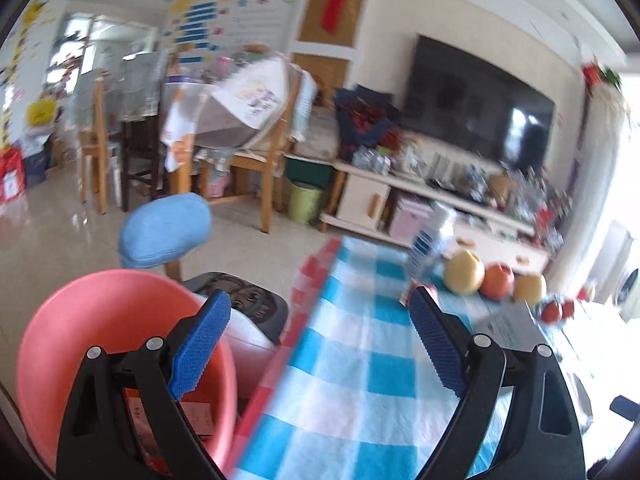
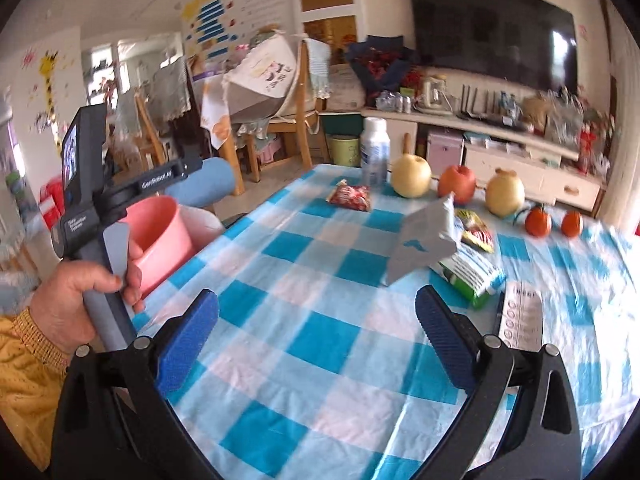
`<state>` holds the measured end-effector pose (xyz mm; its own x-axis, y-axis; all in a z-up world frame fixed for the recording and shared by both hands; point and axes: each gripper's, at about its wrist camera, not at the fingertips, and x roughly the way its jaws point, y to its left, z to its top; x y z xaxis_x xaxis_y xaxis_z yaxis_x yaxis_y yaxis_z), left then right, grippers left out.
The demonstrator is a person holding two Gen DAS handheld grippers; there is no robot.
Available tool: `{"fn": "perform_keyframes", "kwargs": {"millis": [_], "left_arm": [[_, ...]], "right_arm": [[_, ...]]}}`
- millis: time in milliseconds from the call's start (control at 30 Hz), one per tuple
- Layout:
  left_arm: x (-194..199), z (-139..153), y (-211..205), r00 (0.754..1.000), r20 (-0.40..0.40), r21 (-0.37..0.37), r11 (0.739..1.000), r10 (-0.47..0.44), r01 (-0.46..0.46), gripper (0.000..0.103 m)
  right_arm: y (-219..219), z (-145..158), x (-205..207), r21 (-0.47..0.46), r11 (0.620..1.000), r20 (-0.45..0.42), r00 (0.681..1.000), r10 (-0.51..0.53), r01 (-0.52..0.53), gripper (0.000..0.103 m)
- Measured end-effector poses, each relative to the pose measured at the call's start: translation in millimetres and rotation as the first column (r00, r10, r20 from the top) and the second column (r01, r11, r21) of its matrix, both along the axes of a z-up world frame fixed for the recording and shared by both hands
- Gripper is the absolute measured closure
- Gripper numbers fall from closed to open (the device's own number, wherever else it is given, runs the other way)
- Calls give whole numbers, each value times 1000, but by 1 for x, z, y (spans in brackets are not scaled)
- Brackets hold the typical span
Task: Collect trash
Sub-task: 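Withdraw both tools from the bucket back toward the table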
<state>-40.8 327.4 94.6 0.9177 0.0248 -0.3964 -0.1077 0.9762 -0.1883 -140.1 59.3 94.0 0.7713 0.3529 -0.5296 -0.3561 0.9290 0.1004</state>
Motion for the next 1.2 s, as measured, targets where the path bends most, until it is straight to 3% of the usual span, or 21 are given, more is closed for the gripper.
{"fn": "perform_keyframes", "kwargs": {"millis": [100,233,367,567,900,1200], "left_arm": [[11,-5,-21,996,-49,17,997,-76,77,13],[27,-12,-43,989,-105,46,993,-103,108,13],[39,-17,-58,983,-135,23,992,-122,127,13],[59,-26,-79,973,-178,13,989,-144,149,13],[116,-37,-104,949,-214,-53,973,-229,223,13],[176,-49,-112,927,-276,-53,967,-254,249,13]], "right_arm": [[-19,-12,10,21,1000,-36,999,-18,19,4],[-39,-18,20,55,998,-64,997,-30,34,4],[-62,-20,28,90,993,-75,995,-70,76,4],[-106,-26,50,161,971,-163,975,-151,177,4],[-157,-29,89,288,929,-213,961,-174,232,4],[-181,-38,107,301,909,-267,941,-210,288,4]]}}
